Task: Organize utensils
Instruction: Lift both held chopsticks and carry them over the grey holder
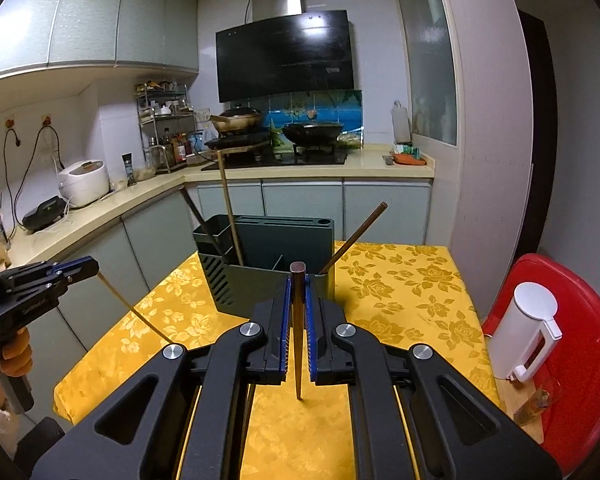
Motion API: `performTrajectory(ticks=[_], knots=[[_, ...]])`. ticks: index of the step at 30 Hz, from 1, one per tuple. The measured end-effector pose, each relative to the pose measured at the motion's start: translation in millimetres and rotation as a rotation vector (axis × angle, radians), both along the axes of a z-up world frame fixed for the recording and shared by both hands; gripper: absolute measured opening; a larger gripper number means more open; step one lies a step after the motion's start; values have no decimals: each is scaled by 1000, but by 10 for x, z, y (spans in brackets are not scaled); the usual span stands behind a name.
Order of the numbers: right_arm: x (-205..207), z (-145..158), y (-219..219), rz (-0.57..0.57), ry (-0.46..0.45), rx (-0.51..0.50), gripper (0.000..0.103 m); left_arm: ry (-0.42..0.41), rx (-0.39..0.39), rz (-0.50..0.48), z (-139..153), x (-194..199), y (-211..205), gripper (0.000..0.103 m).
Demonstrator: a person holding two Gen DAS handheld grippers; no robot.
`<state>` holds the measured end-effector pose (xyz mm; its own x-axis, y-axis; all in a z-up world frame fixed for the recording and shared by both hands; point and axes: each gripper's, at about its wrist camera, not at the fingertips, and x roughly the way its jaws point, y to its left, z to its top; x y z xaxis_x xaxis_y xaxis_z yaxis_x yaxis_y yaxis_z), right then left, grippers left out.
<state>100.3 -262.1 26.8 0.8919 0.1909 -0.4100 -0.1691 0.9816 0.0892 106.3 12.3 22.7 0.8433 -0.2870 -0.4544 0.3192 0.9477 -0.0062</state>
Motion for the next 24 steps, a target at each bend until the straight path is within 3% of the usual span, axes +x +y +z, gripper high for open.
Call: performTrajectory(ticks=[12, 24], knots=[[371, 452, -150, -9, 28, 12, 7, -11, 47, -80, 462, 251, -386, 6], [730, 892, -193, -20, 3, 27, 7, -53, 16, -73, 1022, 735, -720, 6]])
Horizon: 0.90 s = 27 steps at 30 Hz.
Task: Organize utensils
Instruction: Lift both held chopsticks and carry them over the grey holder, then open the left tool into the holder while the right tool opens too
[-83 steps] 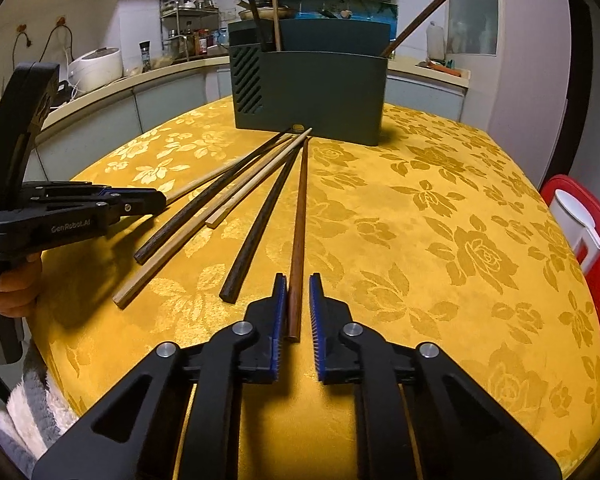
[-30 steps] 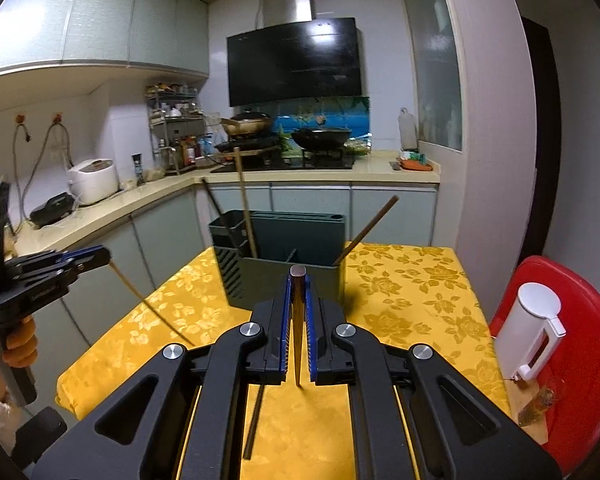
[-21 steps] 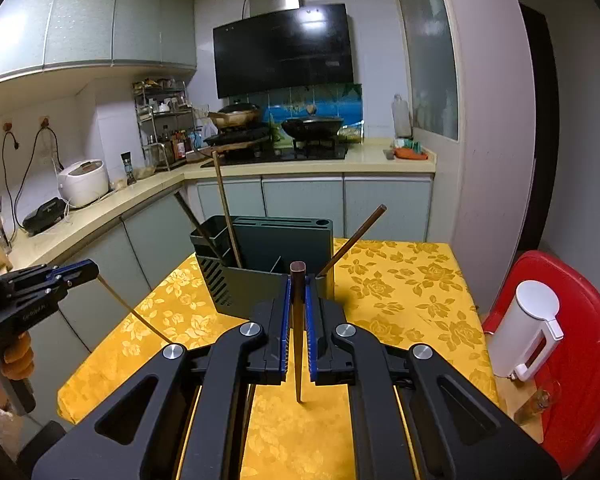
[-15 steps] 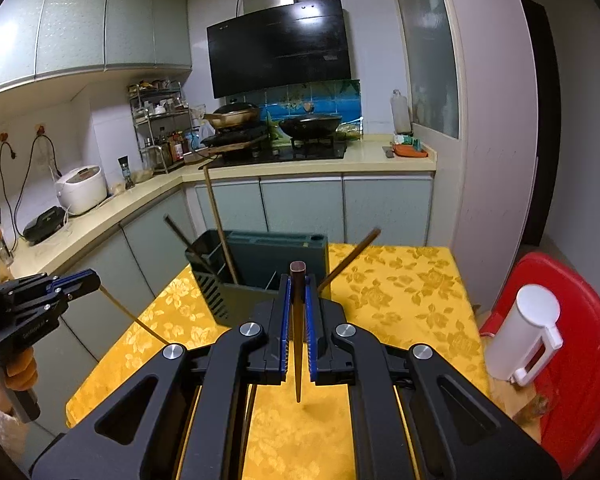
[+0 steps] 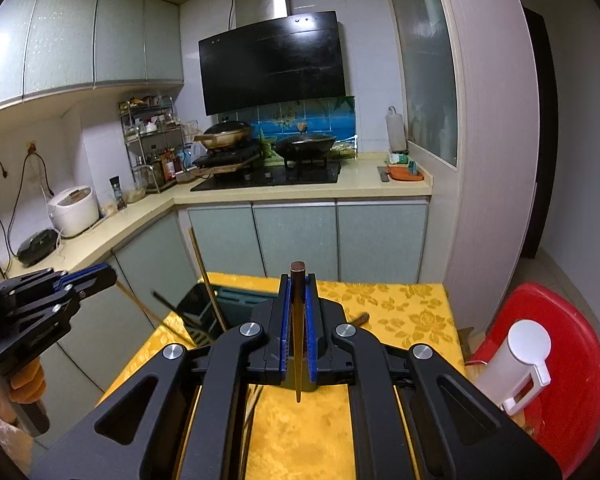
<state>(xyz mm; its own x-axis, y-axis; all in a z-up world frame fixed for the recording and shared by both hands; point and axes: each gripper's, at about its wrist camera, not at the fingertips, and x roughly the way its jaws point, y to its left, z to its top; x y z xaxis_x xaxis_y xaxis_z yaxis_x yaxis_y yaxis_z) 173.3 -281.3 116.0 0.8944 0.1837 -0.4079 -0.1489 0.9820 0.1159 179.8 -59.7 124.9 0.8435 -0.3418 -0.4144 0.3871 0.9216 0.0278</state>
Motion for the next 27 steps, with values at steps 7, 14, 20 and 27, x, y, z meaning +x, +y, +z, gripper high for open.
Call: performTrajectory(ticks=[7, 14, 20, 27], knots=[[176, 174, 53, -5, -45, 1, 7, -20, -6, 29, 140, 303, -186, 6], [455, 116, 156, -8, -55, -4, 7, 5, 19, 59, 1, 582, -328, 6], [676, 14, 205, -19, -14, -20, 7, 46, 44, 72, -190, 751, -337, 6], [859, -121, 271, -29, 35, -33, 7, 95, 44, 79, -380, 874, -321, 6]])
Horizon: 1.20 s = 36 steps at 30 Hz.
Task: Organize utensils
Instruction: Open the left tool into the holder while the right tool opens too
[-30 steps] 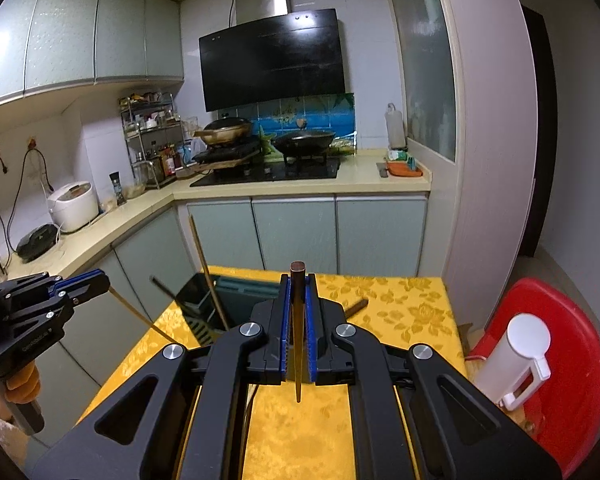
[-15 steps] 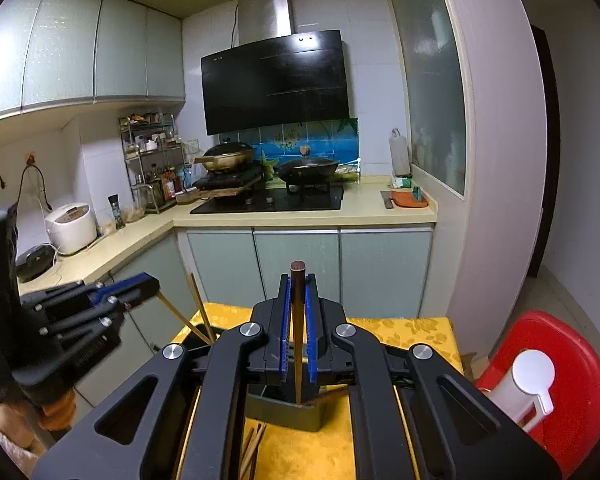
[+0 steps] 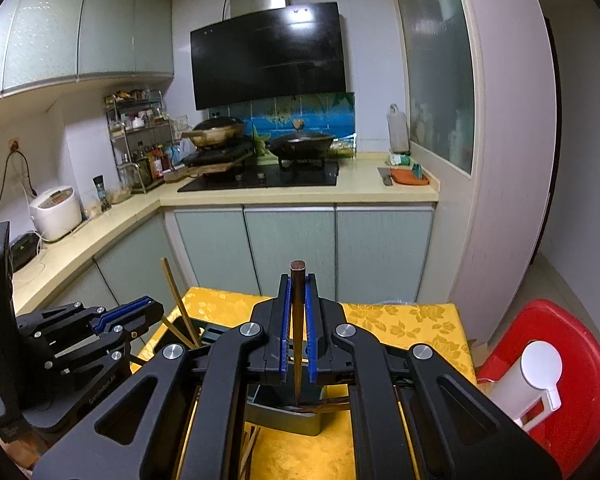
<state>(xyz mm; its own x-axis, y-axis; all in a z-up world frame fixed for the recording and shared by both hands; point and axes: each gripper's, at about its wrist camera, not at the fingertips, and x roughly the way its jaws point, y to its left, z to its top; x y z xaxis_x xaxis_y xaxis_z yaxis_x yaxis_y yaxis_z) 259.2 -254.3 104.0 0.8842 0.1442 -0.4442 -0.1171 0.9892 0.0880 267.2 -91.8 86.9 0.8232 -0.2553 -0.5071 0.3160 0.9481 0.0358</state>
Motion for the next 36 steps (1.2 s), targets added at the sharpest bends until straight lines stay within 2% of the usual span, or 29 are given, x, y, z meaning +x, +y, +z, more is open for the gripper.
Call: performTrajectory(ticks=[10, 14, 16, 18, 23, 24, 26, 27, 36], knots=[[176, -245, 66, -10, 66, -15, 7, 37, 1, -3, -194, 65, -68, 6], [202, -297, 58, -1, 85, -1, 8, 34, 6, -5, -184, 56, -50, 7], [210, -309, 58, 2, 91, 1, 9, 41, -5, -5, -166, 63, -31, 11], [213, -307, 59, 6, 93, 2, 9, 45, -22, -1, -131, 66, 7, 28], [197, -308, 51, 10, 88, -4, 12, 39, -28, 6, -95, 43, 46, 40], [184, -303, 50, 8, 87, -3, 17, 40, -32, 7, -89, 37, 53, 43], [137, -291, 27, -4, 79, 8, 39, 35, -35, 8, -71, 11, 70, 46], [112, -281, 15, -9, 70, 13, 42, 30, -35, 7, -63, -5, 74, 49], [-134, -159, -24, -20, 14, -25, 42, -22, -43, 14, 8, -218, 212, 69]])
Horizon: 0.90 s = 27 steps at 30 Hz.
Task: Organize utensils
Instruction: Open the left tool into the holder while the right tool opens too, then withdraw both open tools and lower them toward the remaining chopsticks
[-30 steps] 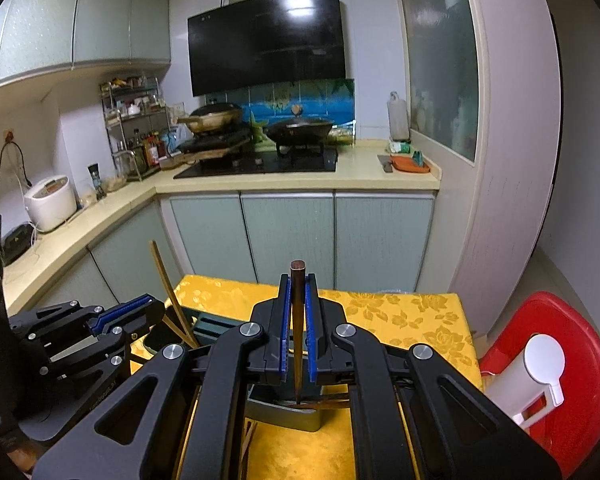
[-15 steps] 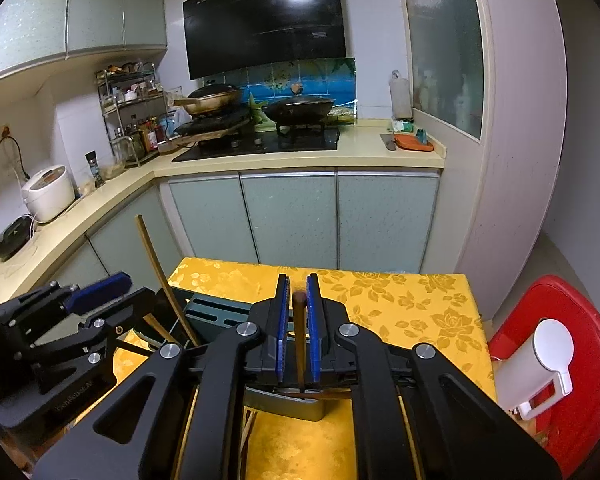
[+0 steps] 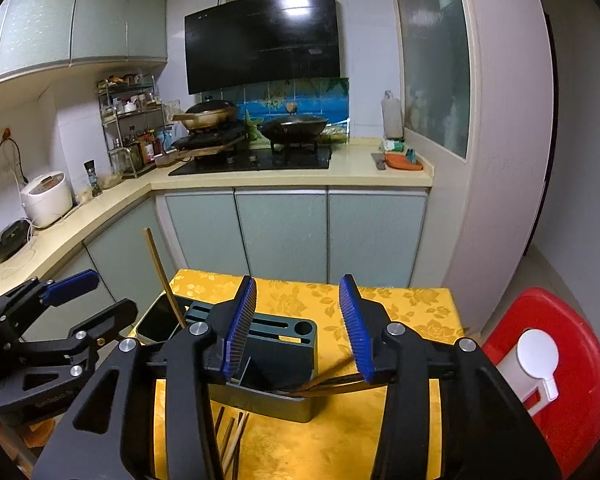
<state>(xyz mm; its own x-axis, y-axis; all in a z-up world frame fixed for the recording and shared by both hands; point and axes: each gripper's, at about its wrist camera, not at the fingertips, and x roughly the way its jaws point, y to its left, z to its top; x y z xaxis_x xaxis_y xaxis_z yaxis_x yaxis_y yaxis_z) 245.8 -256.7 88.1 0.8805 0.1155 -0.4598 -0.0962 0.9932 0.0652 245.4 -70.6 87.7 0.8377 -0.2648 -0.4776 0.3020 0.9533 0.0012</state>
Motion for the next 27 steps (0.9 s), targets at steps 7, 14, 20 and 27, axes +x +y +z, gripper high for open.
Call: performTrajectory(ticks=[7, 14, 20, 27], knots=[[-270, 42, -57, 2, -43, -12, 42, -26, 6, 2, -37, -200, 118, 74], [-597, -51, -72, 10, -80, -32, 44, -44, 23, 20, -209, -461, 231, 79], [-823, -230, -35, 7, -98, -58, 48, -31, 23, 49, -444, -660, 377, 80], [-1067, -636, 72, 2, -76, -104, 48, -48, 51, 89, -695, -916, 471, 82]])
